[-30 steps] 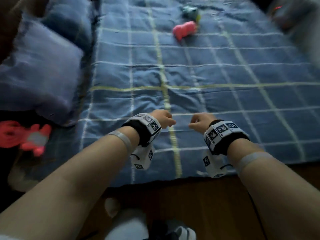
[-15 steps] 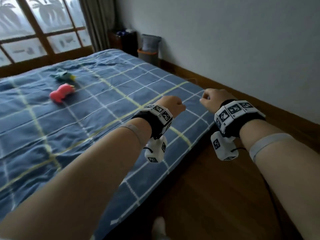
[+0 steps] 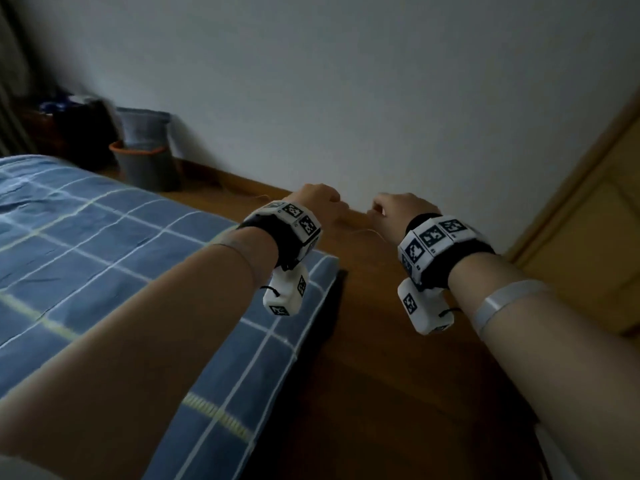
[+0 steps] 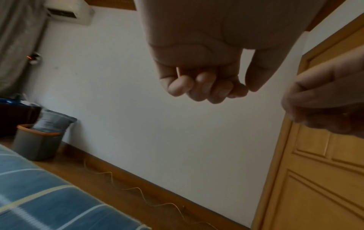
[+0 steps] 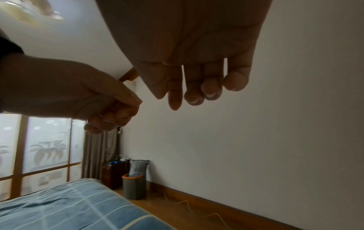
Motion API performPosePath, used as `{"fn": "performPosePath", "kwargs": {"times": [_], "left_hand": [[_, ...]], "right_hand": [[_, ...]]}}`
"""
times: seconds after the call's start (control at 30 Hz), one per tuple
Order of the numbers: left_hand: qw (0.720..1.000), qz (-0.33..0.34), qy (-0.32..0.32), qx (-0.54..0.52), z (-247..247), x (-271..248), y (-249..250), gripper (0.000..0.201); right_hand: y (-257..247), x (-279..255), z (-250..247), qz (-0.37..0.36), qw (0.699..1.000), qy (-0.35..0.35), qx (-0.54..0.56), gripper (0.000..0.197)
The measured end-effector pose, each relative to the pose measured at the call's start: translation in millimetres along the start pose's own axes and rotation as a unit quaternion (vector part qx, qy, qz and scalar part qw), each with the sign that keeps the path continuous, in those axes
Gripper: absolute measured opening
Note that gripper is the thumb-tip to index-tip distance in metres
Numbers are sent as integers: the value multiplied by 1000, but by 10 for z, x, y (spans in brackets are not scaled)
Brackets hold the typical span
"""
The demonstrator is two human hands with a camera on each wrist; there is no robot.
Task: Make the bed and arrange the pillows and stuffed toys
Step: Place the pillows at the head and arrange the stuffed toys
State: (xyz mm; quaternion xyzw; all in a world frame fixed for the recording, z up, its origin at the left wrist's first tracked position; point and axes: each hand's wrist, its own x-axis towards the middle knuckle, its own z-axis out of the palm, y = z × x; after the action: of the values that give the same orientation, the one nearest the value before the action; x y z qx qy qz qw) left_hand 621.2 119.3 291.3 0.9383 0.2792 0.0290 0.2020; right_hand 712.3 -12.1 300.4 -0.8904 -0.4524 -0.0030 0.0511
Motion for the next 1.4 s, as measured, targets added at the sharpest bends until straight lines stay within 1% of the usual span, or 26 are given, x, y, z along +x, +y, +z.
{"fn": "performPosePath", "kwargs": {"times": [0.13,0.23,0.3,0.43,0.5,0.57,0.67,0.8,0.9,0.97,1.03,1.13,1.2,1.3,1.4], "left_hand": [[998,36,-35,29,252,1079,489,27],[996,63,-49,46,471,1884,802,31],[994,80,-49,54,597,2519,1086,31],[992,95,-38,73,540,3670,1698,30],[993,95,-25,66,424,4201,1937,29],[994,84,-15,61,316,4670,2020,30],[997,49,-6,59,147,5320,1906,30],[999,-7,16,41,-90,6218,1488,29],[998,-20,40,49,-304,6885,1159,29],[997,-25,63,47,-521,7322,932,29],[995,-40,81,44,-783,7730,700,27],[990,-68,105,59,-1137,8301,403,25],[989,-88,105,62,-1299,8663,195,26],[986,-117,102,59,-1415,9160,-217,26],[984,-154,86,29,-1415,9602,-836,25]], "right_hand": [[913,629,95,58,998,-2,18,30],[1610,1146,165,96,995,-9,18,32],[2137,1596,164,111,994,-10,11,33],[3020,2534,-120,129,992,-16,11,33],[3342,3065,-317,121,993,-4,8,33],[3541,3609,-457,106,994,6,11,33],[3647,4418,-540,68,998,-3,14,34],[3629,5513,-503,14,1000,-10,1,35],[3527,6365,-457,-28,999,-30,-26,37],[3427,6953,-485,-47,996,-45,-56,34],[3301,7529,-565,-65,995,-47,-68,34],[3108,8330,-664,-93,994,-27,-45,35],[2955,8839,-646,-106,994,-17,-28,35],[2672,9582,-468,-130,991,-19,-14,34],[2331,10357,-125,-155,987,-38,6,35]]}}
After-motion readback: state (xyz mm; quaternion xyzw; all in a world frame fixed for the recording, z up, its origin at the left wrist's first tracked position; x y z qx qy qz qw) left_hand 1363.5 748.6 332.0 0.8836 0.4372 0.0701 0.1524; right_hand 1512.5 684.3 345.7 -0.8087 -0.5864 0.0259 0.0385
